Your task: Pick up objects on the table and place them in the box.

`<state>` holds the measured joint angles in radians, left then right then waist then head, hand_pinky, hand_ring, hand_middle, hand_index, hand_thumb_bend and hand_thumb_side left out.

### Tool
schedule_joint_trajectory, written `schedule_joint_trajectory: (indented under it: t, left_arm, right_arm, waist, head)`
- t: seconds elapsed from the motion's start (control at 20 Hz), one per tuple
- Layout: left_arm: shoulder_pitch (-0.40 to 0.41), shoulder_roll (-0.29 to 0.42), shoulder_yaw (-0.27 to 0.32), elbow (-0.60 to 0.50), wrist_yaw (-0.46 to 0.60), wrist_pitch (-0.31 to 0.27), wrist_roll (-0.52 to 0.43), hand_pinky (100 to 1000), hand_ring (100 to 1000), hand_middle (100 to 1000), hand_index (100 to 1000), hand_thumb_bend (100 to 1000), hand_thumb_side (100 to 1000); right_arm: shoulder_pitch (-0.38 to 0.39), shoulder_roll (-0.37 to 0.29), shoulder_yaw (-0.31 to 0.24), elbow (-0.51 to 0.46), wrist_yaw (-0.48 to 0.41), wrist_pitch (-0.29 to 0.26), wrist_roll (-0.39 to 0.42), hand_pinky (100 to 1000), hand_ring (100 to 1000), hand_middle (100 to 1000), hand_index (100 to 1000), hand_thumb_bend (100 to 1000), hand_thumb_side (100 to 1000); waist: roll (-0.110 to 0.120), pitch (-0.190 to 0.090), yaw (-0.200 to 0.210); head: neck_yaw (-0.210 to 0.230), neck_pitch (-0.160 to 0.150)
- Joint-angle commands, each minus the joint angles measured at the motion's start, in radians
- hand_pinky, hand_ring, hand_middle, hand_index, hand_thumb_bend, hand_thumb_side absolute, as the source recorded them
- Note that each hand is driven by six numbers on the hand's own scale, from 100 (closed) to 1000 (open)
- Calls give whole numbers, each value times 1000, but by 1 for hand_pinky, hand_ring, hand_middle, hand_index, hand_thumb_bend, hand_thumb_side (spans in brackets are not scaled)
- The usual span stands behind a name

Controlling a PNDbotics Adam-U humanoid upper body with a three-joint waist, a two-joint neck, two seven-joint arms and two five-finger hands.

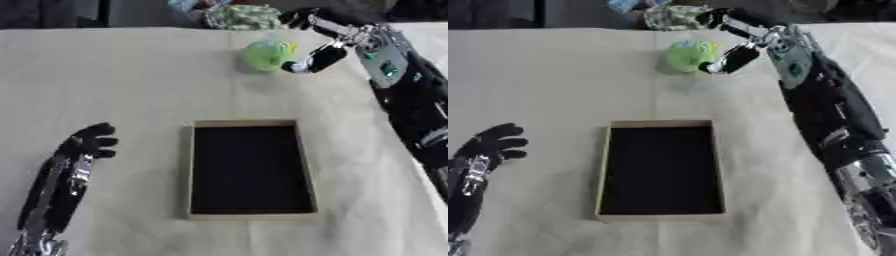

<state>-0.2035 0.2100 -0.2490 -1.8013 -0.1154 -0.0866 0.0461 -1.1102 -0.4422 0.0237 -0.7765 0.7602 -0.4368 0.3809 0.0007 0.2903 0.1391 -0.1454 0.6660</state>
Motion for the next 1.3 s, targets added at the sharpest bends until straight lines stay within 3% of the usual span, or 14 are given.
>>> schedule_joint_trajectory:
  t: [0.05,1.0,1.3]
  left_arm:
    - [-12,0,-1,-19,2,-2,-6,720,753,747,844,100,873]
    - [-11,-6,-5,-15,-2,-11,-29,721,755,746,845,100,876]
    - [-12,-7,-6,-15,-9,-11,-38,722,756,746,846,100,879]
  right_arm:
    - [-31,-5,-11,-2,8,1,-14,866,892,891,973,415,261]
    - [-40,25,-21,26,36,21,-56,863,892,889,971,404,263]
    - [-40,15,-23,45,113,49,-86,875,898,896,977,423,261]
  waist:
    - [-1,-16,3]
    - [0,-9,21]
    - [-1,-5,30]
  head:
    - [-6,-14]
    - [-29,-32]
    - [-44,-37]
